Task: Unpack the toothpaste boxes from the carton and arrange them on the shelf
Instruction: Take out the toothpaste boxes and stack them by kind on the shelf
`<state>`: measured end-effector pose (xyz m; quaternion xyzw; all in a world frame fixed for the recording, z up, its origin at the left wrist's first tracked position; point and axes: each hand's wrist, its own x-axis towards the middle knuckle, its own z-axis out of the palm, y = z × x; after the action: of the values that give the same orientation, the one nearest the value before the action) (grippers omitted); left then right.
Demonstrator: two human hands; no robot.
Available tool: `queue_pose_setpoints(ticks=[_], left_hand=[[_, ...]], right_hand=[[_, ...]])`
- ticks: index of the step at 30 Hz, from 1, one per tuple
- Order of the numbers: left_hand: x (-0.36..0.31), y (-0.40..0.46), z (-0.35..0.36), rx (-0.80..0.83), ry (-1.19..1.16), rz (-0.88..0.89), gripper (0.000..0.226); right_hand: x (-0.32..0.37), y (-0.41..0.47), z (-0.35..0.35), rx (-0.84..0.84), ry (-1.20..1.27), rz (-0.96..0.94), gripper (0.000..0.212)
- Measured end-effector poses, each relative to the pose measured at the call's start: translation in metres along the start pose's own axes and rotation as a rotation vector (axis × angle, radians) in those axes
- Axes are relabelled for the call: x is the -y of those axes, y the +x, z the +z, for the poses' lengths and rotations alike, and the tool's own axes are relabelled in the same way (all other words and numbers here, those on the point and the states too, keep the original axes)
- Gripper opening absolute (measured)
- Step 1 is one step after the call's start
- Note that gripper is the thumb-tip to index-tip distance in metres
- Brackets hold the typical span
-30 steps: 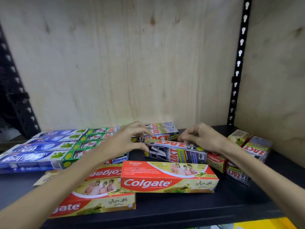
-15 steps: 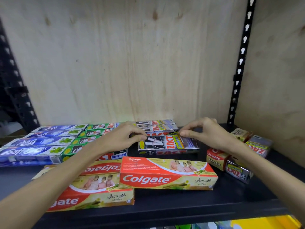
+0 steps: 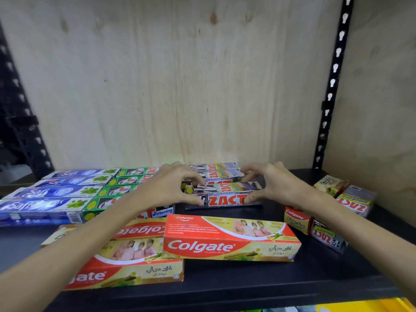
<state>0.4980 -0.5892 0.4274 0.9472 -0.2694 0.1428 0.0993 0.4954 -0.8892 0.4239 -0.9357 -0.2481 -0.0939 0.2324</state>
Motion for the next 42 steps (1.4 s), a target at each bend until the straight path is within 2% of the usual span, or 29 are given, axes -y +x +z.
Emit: queue_pose_setpoints(ticks=[3,12,24,29,33,35,38,42], left_hand=[[0.007,0.005,-0.001,-0.022,0.045,-0.049,0.049],[0.020,0.002,0.001,-0.013,-0.084,-0.235,0.076],[0.019,-0.003,0.002,-0.033,-0.132,-0.274,0.072],[0.016,-0.007,-0.004,0.005,-0.132,-0.237,0.070],[-0.001,-0.008,-0.009,-0.135,-0.278,-0.175,0.051],[-0.020,-0.005,-0.015,-0.161,-0.344,-0.125,0.041],[-0.062,0.004,-0.021,-0.112,-0.424,-0.049,0.034],[-0.130,0.019,-0.017,-0.080,-0.386,0.027,0.038]], right_hand=[[0.006,0.010,0.011,-0.012,-0.033,-0.028,0.090],[0.008,0.027,0.021,-0.068,-0.028,-0.003,0.088],[0.008,0.023,0.022,-0.036,0.034,0.077,0.077],[0.013,0.000,0.002,-0.163,0.037,0.078,0.068],[-0.002,-0.046,-0.029,-0.274,-0.041,0.086,0.046],[-0.015,-0.071,-0.046,-0.288,-0.102,0.110,0.039],[-0.038,-0.102,-0.065,-0.291,-0.157,0.163,0.031],[-0.064,-0.133,-0.072,-0.294,-0.267,0.202,0.030]])
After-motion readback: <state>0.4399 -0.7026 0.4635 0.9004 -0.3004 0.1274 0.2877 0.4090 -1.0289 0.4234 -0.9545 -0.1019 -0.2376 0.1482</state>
